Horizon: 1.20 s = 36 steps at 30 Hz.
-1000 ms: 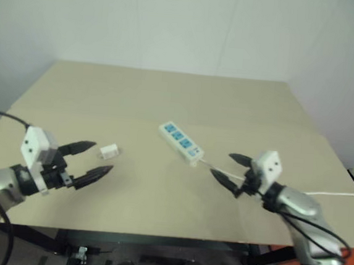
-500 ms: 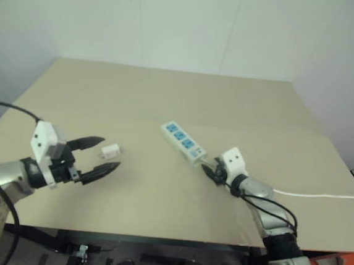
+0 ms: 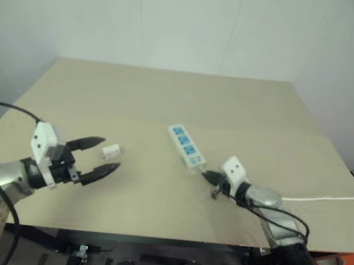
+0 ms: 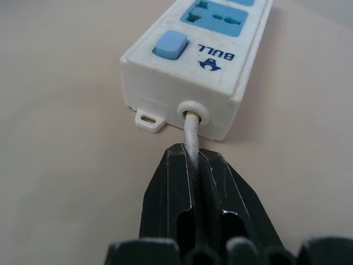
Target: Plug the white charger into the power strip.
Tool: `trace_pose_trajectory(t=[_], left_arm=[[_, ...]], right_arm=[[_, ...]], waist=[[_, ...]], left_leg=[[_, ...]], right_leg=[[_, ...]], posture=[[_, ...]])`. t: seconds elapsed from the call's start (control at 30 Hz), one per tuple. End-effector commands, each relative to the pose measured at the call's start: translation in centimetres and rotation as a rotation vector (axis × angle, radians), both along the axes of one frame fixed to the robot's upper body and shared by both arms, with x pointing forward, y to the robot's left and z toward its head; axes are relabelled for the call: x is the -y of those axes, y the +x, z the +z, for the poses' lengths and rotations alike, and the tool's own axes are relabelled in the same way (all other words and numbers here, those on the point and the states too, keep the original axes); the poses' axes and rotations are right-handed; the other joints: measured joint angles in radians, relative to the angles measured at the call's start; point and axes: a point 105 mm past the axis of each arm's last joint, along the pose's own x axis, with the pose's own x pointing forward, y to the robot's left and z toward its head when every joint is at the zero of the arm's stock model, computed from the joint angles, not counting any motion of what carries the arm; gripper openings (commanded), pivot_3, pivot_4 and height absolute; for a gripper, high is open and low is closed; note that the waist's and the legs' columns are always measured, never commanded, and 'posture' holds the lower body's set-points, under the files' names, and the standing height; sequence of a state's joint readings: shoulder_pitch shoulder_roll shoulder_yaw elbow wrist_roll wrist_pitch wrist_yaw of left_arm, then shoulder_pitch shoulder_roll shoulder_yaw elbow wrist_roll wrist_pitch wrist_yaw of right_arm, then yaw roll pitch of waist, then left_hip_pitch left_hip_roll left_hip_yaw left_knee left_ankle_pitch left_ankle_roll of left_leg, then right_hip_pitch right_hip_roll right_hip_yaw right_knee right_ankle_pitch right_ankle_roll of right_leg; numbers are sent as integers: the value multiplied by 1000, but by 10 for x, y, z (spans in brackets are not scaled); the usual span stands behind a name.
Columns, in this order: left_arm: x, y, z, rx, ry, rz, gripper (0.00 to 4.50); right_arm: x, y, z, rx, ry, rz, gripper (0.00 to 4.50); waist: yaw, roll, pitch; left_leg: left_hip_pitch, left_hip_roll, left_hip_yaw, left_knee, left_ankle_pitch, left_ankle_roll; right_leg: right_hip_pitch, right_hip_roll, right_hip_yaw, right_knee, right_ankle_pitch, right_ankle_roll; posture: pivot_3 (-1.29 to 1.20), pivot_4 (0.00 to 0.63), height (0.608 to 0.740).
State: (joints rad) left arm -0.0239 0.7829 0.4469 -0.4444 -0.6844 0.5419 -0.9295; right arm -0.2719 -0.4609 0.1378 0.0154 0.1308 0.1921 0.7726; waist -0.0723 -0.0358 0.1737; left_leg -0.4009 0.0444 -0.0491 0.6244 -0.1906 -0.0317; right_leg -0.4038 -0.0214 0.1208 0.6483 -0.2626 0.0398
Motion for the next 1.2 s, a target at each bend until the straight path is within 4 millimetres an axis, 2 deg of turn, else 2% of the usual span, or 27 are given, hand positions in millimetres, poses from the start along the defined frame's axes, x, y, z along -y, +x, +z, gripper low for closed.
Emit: trace_pose_trajectory(t=[0.03, 0.1, 0.13, 0.17, 0.2, 0.27, 0.37, 0.47, 0.63, 0.9, 1.03, 1.2], left_arm=[[5, -3, 7, 38, 21, -28, 4500], [4, -2, 7, 35, 21, -31, 4500], [4, -1, 7, 35, 22, -32, 4500], [3, 0, 7, 35, 23, -32, 4500], [3, 1, 7, 36, 24, -32, 4500], [3, 0, 7, 36, 25, -33, 4500], [3, 0, 7, 36, 25, -34, 4500], [3, 1, 7, 39, 25, -35, 4500], [4, 1, 7, 42, 24, -38, 4500], [4, 2, 8, 43, 27, -44, 4500], [4, 2, 8, 44, 28, -46, 4500], [5, 3, 8, 46, 29, -51, 4500]], right_arm=[[-6, -19, 8, 58, 2, 149, 725], [-2, -19, -1, 34, -40, 152, 1326], [0, -17, -2, 31, -44, 144, 1326], [2, -17, 0, 31, -29, 145, 1743], [3, -17, 3, 32, -16, 146, 1820], [2, -21, 15, 31, 70, 171, 2521], [-8, -30, 35, 46, 205, 214, 3436], [-21, -27, 38, 75, 245, 163, 4425], [-41, -13, 31, 126, 257, 25, 4468], [-47, -2, 10, 162, 183, -65, 4468], [-49, -3, 2, 141, 174, -56, 4468], [-62, -8, -6, 71, 191, 25, 4468]], waist=[[-4, 0, 0], [-4, 0, 0], [-4, 0, 0], [-3, 0, 0], [0, 0, 0], [2, 0, 0], [3, 0, 0], [1, 0, 0], [2, 0, 0], [3, 0, 0], [3, 0, 0], [2, 0, 0]], left_leg=[[0, 0, 0, 0, 0, 0], [1, 0, 0, 0, 0, 0], [1, 0, 0, 0, 0, 0], [2, 0, 0, 0, 0, 0], [2, 0, 0, 1, 0, 0], [3, 0, 0, 2, 0, 0], [2, 0, 0, 2, 1, 0], [2, 1, 0, 2, 0, 0], [2, 1, 0, 1, 0, 0], [1, 0, 0, 1, 1, -1], [1, 1, 0, 1, 1, -1], [2, 1, 0, 1, 1, -1]], right_leg=[[0, 0, 0, 0, 0, 0], [0, 0, 0, 0, 0, 0], [0, 0, 0, 0, 0, 1], [1, 0, 0, 0, 0, 1], [1, 1, 0, 1, 0, 1], [2, 1, 0, 1, 1, 1], [2, 1, 0, 1, 1, 1], [1, 1, 0, 0, 1, 1], [0, 1, 0, 1, 1, 1], [0, 0, 0, 0, 1, 1], [0, 1, 0, 0, 1, 1], [1, 1, 0, 1, 1, 1]], posture=[[0, 150, 740], [0, 150, 740], [0, 150, 740], [0, 150, 740], [0, 150, 740], [0, 150, 740], [0, 150, 740], [0, 150, 740], [0, 150, 740], [0, 150, 740], [0, 150, 740], [0, 150, 740]])
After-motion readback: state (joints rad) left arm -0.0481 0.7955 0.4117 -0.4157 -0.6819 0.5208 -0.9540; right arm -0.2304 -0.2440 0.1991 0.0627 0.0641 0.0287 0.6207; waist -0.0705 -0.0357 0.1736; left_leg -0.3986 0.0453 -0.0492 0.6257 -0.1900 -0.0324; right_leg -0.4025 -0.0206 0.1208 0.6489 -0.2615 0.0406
